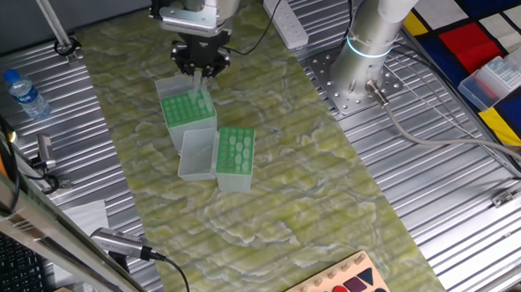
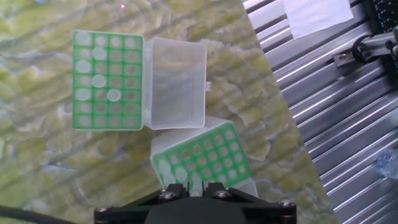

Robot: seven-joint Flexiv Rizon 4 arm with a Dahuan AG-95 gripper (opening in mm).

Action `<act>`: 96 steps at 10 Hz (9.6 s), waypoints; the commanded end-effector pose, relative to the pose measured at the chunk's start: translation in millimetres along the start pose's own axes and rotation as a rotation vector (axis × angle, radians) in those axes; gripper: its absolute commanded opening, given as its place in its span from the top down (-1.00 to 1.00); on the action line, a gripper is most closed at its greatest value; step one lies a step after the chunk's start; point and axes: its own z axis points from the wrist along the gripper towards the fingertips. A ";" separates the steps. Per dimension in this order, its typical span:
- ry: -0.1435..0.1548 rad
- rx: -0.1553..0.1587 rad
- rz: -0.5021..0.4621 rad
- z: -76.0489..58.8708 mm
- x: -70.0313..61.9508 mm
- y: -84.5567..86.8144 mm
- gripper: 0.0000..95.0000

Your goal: Transfer all large pipette tips from one holder to another

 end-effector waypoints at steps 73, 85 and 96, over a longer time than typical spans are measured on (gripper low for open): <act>0.156 -0.058 0.385 -64.5 -81.9 35.4 1.00; 0.143 -0.022 0.241 -30.0 -56.9 2.3 1.00; 0.090 -0.081 0.293 -25.8 -43.2 12.5 1.00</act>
